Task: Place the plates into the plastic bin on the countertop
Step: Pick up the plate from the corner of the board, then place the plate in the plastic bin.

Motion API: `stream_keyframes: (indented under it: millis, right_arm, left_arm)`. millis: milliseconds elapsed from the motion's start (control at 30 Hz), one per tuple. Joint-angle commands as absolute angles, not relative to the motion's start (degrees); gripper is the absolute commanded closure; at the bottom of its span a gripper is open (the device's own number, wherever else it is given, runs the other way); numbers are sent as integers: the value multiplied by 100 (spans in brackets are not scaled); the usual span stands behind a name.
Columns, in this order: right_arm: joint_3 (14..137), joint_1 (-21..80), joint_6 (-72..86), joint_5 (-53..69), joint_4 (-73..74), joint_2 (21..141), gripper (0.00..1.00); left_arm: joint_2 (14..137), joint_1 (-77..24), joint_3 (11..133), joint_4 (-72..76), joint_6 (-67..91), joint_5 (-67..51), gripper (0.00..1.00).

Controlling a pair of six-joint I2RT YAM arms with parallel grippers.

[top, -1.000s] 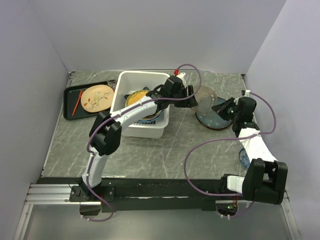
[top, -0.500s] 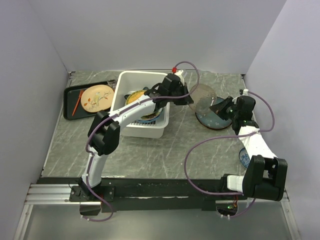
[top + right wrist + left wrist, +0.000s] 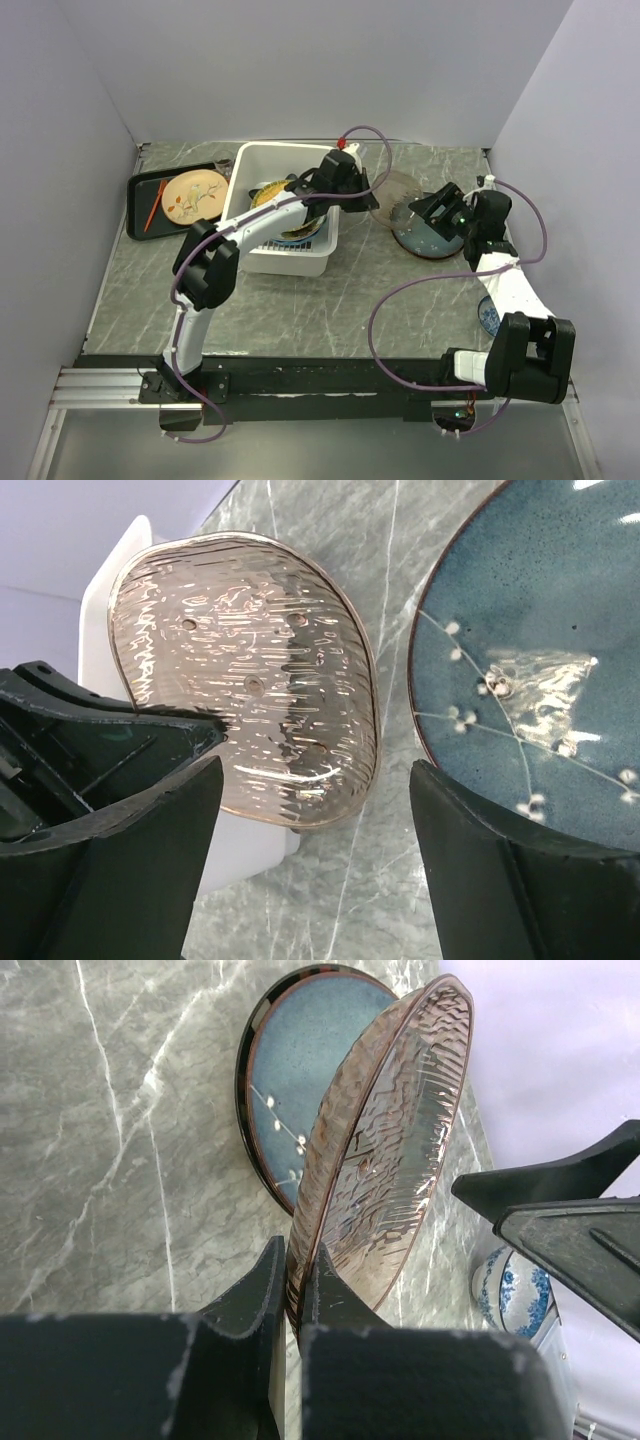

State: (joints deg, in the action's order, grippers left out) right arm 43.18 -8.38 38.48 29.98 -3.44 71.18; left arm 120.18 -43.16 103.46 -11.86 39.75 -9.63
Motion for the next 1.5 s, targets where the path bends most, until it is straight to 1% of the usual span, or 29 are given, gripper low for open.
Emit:
stream_keyframes:
  millis: [0, 167, 500, 833, 1467]
  right_arm:
    - [4447, -800, 3771, 2979, -510, 6926, 17]
    - [4447, -809, 3753, 2953, -483, 6873, 16]
    - [4412, -809, 3762, 2953, -501, 6803, 16]
    - [4377, -800, 3797, 2979, -545, 6741, 16]
    - [4342, -800, 3885, 2988, -659, 6829, 17]
  left_arm:
    - [11531, -4289, 10353, -932, 3937, -993, 99]
    - [11461, -4271, 10406, -984, 3911, -958, 99]
    - [11154, -4157, 10283, -1028, 3850, -862, 99]
    - [10609, -3876, 9722, -967, 3832, -765, 99]
    - [9212, -3410, 8499, -835, 3823, -527, 99]
